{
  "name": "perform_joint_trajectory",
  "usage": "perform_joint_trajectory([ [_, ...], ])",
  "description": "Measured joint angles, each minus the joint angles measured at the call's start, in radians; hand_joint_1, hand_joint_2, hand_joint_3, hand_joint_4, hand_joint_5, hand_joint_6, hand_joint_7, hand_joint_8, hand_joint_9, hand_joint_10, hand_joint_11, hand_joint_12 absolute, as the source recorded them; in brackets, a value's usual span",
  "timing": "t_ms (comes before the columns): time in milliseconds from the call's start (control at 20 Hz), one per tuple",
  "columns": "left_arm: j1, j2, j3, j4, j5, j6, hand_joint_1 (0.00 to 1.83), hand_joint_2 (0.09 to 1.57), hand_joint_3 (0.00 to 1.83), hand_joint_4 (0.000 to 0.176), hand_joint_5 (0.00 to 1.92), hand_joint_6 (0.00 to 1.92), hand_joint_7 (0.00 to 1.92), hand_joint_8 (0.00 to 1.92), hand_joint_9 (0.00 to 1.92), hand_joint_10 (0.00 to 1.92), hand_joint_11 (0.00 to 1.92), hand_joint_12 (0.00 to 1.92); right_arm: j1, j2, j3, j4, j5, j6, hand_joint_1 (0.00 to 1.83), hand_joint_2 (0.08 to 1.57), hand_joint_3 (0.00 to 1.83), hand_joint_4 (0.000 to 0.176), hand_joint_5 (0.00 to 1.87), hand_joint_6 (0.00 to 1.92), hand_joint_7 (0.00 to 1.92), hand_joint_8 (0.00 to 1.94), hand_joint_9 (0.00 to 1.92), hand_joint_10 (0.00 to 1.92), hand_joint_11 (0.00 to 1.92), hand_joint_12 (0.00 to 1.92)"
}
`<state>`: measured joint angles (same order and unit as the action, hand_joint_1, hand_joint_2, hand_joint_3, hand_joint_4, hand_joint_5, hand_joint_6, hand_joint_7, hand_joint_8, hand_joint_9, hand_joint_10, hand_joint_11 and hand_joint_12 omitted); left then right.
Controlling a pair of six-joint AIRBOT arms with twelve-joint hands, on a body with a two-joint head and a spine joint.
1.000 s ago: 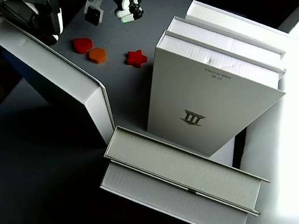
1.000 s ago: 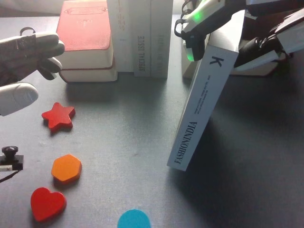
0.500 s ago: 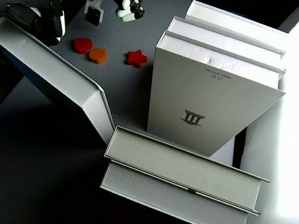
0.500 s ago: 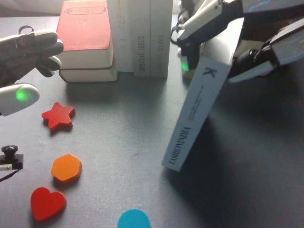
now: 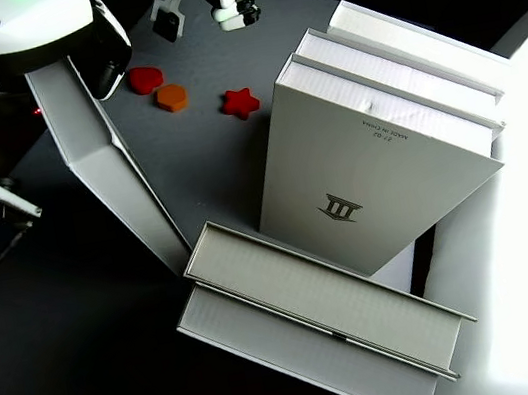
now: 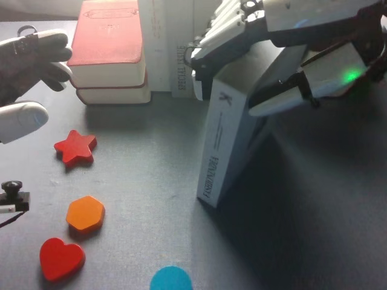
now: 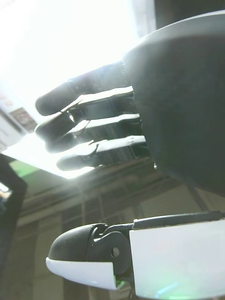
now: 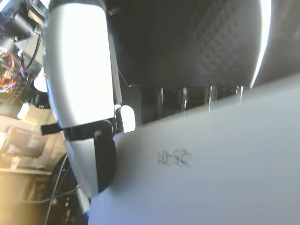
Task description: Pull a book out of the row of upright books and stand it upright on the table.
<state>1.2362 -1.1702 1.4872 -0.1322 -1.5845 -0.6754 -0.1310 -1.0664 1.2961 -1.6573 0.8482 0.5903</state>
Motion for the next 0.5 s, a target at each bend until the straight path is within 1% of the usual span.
perform_joint_trajectory([
  [50,0.0,0.0,0.0,0.003,0.0,0.0,1.04,0.97,0.0,0.018,0.63,0.03,0.4,0.63,0.41,1.15,0.17,1.64,0.0,0.004,0.0,0.008,0.005,0.002,1.28,0.95,0.0,0.0,0.85,0.17,0.87,0.9,0.84,1.16,0.78,1.48],
  [100,0.0,0.0,0.0,0.002,-0.001,0.0,1.05,0.97,0.0,0.005,0.63,0.04,0.43,0.59,0.42,1.13,0.19,1.62,0.0,0.003,-0.002,0.013,0.006,0.003,1.23,0.95,0.0,0.0,0.82,0.08,0.67,0.77,0.65,1.05,0.6,1.33],
  [150,0.0,0.0,0.0,-0.003,-0.002,0.0,1.05,0.96,0.0,0.007,0.63,0.04,0.44,0.58,0.43,1.13,0.2,1.62,0.0,0.003,-0.008,-0.011,0.007,-0.002,1.19,0.91,0.0,0.0,0.73,0.02,0.6,0.54,0.55,0.8,0.46,1.13],
  [200,0.0,0.0,0.0,-0.002,-0.002,0.0,1.04,0.96,0.0,0.008,0.62,0.04,0.47,0.61,0.44,1.11,0.21,1.61,0.0,0.003,-0.012,-0.034,0.005,-0.003,1.0,0.88,0.0,0.0,0.52,0.0,0.46,0.22,0.43,0.42,0.25,0.96],
  [250,0.0,0.0,0.0,-0.002,-0.002,0.0,1.05,0.95,0.0,0.005,0.62,0.04,0.47,0.6,0.44,1.1,0.19,1.59,0.0,0.005,-0.015,-0.059,0.003,-0.012,0.89,0.94,0.01,0.0,0.26,0.0,0.2,0.04,0.2,0.15,0.05,0.74],
  [300,0.0,0.0,0.0,-0.003,-0.002,0.0,1.06,0.93,0.0,0.011,0.62,0.04,0.47,0.58,0.43,1.08,0.18,1.61,0.0,0.011,-0.019,-0.067,-0.002,-0.013,0.9,0.85,0.0,0.0,0.13,0.0,0.11,0.01,0.13,0.06,0.01,0.65],
  [350,0.0,0.0,0.0,-0.003,-0.002,0.0,1.07,0.91,0.0,0.009,0.62,0.04,0.48,0.58,0.44,1.04,0.18,1.6,0.003,0.016,-0.023,-0.064,-0.008,-0.016,0.89,0.85,0.0,0.0,0.03,0.0,0.02,0.0,0.02,0.01,0.0,0.13],
  [400,0.0,0.0,0.0,-0.004,-0.002,0.0,1.04,0.92,0.0,0.0,0.58,0.02,0.45,0.44,0.44,0.98,0.21,1.55,0.016,0.022,-0.03,-0.061,-0.012,-0.029,0.87,0.85,0.0,0.0,0.0,0.0,0.0,0.0,0.0,0.0,0.0,0.03],
  [450,0.0,0.0,0.0,-0.002,-0.002,0.0,1.01,0.93,0.0,0.008,0.55,0.01,0.46,0.2,0.44,0.88,0.23,1.5,0.025,0.03,-0.037,-0.057,-0.016,-0.041,0.69,0.84,0.0,0.0,0.0,0.0,0.0,0.0,0.0,0.0,0.01,0.0],
  [500,0.0,0.0,0.0,-0.002,-0.002,0.0,1.01,0.93,0.0,0.008,0.55,0.01,0.46,0.2,0.44,0.88,0.23,1.5,0.029,0.033,-0.037,-0.05,-0.016,-0.045,0.69,0.84,0.0,0.0,0.0,0.0,0.0,0.0,0.0,0.0,0.01,0.0],
])
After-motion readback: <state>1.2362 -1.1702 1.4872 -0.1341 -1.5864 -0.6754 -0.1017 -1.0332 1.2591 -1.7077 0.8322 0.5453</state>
